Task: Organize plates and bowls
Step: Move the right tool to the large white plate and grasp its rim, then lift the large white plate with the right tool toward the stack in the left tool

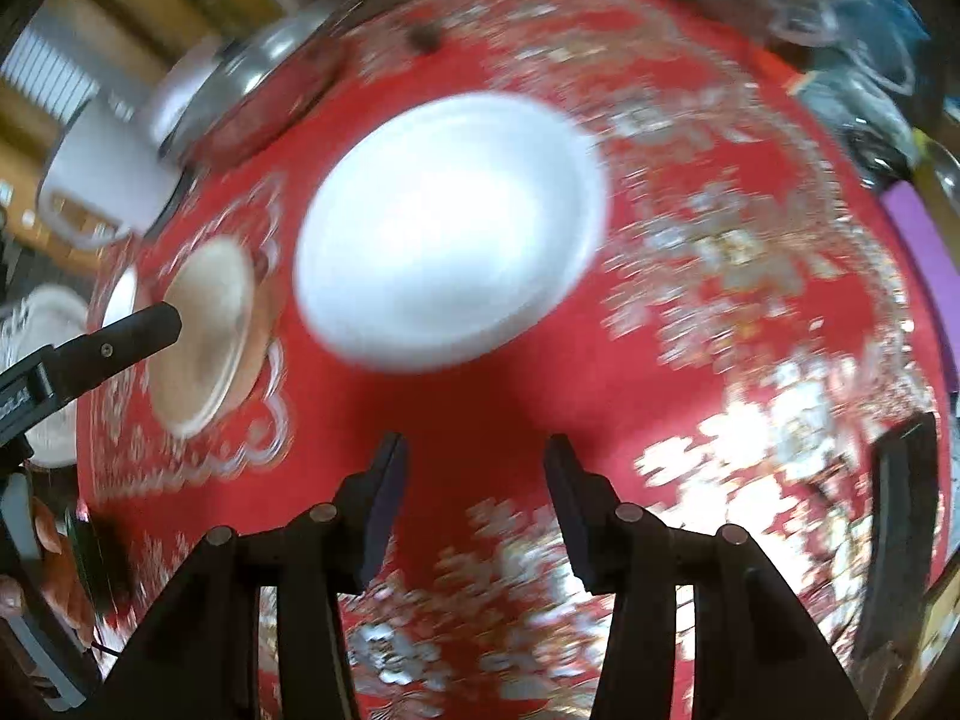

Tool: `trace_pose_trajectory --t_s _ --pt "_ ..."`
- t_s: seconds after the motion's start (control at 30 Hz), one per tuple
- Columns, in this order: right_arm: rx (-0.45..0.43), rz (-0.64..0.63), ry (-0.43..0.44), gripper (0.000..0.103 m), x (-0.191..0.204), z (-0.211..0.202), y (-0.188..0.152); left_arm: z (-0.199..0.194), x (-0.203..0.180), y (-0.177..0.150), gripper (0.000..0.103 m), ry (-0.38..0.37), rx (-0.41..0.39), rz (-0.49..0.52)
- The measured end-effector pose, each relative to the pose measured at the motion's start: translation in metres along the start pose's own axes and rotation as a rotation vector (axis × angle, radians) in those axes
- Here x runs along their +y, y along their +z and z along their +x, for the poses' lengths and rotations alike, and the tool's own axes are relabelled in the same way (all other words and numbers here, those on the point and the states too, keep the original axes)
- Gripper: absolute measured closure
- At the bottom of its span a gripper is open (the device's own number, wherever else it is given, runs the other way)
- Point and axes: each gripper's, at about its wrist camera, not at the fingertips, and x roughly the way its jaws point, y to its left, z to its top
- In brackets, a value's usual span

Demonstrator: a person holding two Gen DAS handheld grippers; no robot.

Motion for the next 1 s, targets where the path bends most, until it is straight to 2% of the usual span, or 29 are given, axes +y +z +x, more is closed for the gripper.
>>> trace_pose_trajectory --t_s 0.23,0.53,0.63,0.67,0.73,0.77,0.8,0.83,0.9,1.0 --pt "-0.044 0.064 -0.001 0.052 -0.030 -0.001 0.031 0.037 -0.022 0.034 0.050 0.041 0.024 0.013" --pt "-0.024 0.082 0.033 0.052 -0.034 0.027 0.063 0.078 -0.028 0.046 0.050 0.047 0.098 -0.024" --pt "-0.023 0.062 0.046 0.053 -0.035 0.035 0.068 0.091 -0.032 0.047 0.050 0.075 0.124 -0.011" --pt "-0.025 0.053 0.050 0.054 -0.035 0.038 0.068 0.094 -0.033 0.046 0.050 0.089 0.133 -0.006" --pt "-0.028 0.040 0.055 0.074 -0.035 0.041 0.068 0.098 -0.036 0.045 0.050 0.092 0.142 0.008" --pt "-0.028 0.035 0.050 0.077 -0.036 0.043 0.068 0.099 -0.037 0.045 0.051 0.091 0.144 0.015" --pt "-0.031 0.030 0.047 0.081 -0.036 0.043 0.068 0.100 -0.039 0.044 0.054 0.093 0.144 0.022" --pt "-0.037 0.021 0.044 0.088 -0.036 0.043 0.067 0.101 -0.041 0.042 0.067 0.101 0.142 0.032" --pt "-0.044 0.008 0.041 0.091 -0.035 0.042 0.066 0.105 -0.042 0.041 0.078 0.109 0.149 0.037" --pt "-0.058 -0.013 0.035 0.092 -0.030 0.040 0.065 0.105 -0.043 0.036 0.078 0.100 0.139 0.033"
